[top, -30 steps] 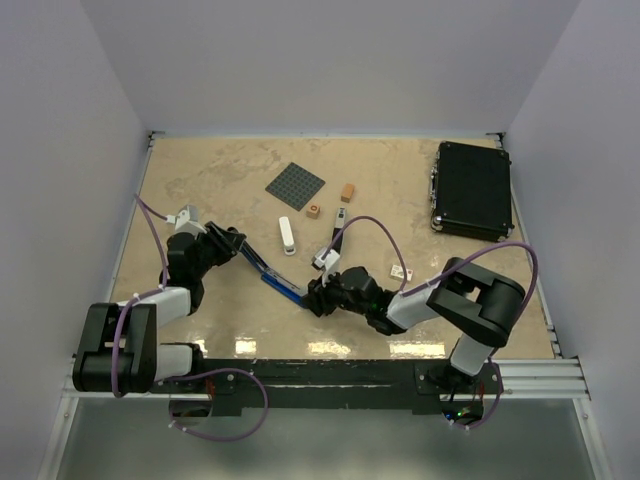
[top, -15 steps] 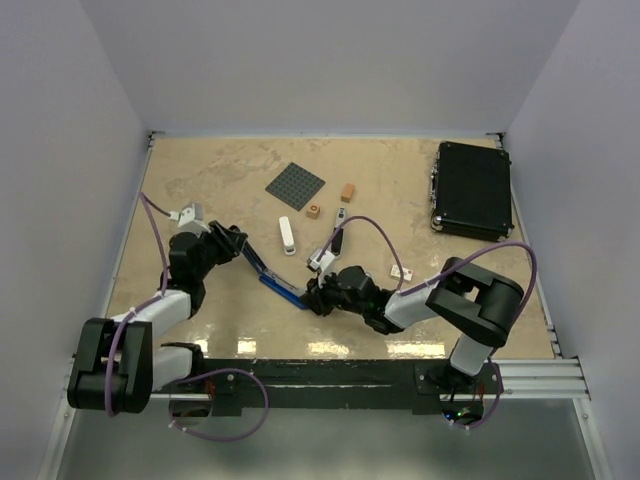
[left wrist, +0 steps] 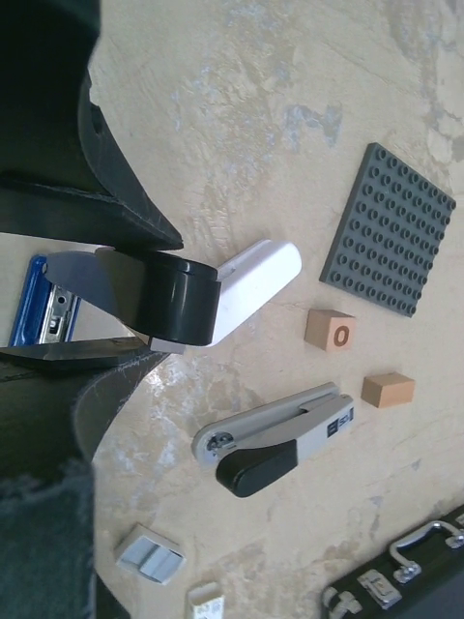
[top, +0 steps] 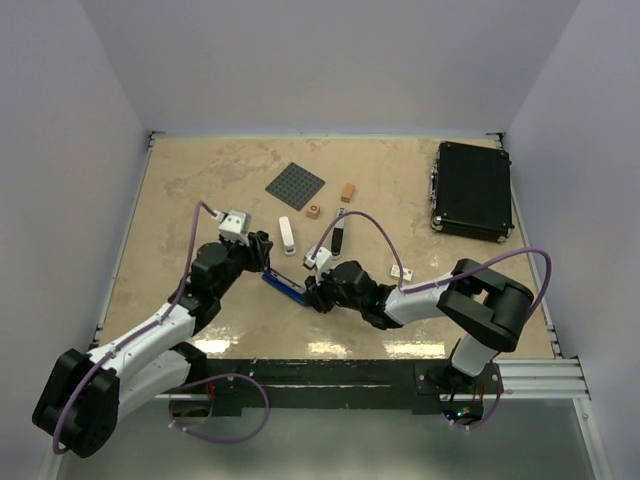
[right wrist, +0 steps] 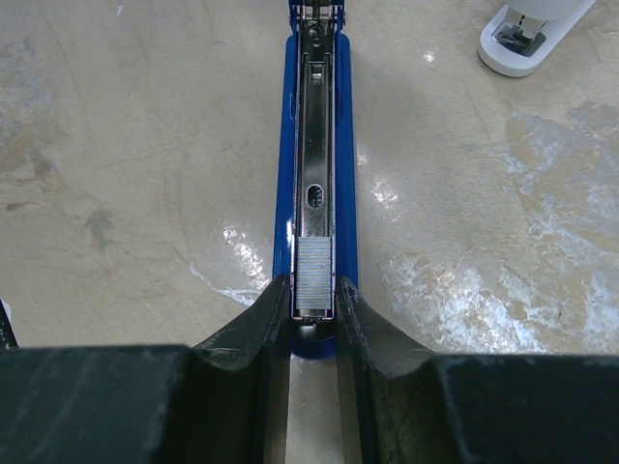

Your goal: Load the staples into the stapler

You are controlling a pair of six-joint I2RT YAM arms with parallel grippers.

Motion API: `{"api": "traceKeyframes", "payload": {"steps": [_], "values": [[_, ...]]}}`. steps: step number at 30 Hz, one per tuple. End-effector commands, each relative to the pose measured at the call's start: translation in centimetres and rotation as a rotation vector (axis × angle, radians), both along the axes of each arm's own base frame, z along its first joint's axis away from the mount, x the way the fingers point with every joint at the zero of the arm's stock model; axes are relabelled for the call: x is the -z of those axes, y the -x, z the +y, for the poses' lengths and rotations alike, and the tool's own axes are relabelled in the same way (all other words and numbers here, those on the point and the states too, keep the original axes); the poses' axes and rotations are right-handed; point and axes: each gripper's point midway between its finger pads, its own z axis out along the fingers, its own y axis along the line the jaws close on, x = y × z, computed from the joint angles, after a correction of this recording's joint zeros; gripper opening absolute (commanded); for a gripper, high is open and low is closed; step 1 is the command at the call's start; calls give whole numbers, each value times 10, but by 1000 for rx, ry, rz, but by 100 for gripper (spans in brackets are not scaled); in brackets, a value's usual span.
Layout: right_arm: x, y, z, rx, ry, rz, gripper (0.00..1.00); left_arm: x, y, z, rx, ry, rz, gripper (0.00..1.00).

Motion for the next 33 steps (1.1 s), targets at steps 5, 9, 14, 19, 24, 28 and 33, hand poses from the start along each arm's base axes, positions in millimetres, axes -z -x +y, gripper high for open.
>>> {"api": "traceKeyframes", "payload": {"steps": [5, 9, 14, 19, 24, 28, 33], "values": [[-77, -30, 35, 29, -160, -130, 0, -13, 53, -84, 336, -21, -37, 13], [-81, -36, 35, 73, -164, -124, 0, -10, 70, -103, 408, -39, -43, 15], [-92, -39, 37, 82, -192, -132, 0, -4, 93, -130, 506, -49, -29, 17], [-101, -43, 39, 97, -207, -143, 0, -1, 117, -155, 599, -53, -23, 18], [-107, -47, 43, 102, -222, -147, 0, 1, 133, -172, 678, -40, -23, 21], [-110, -48, 47, 99, -226, -150, 0, 1, 144, -179, 730, -37, -20, 26], [-115, -50, 49, 99, -236, -154, 0, -4, 154, -185, 790, -16, -31, 41]]}}
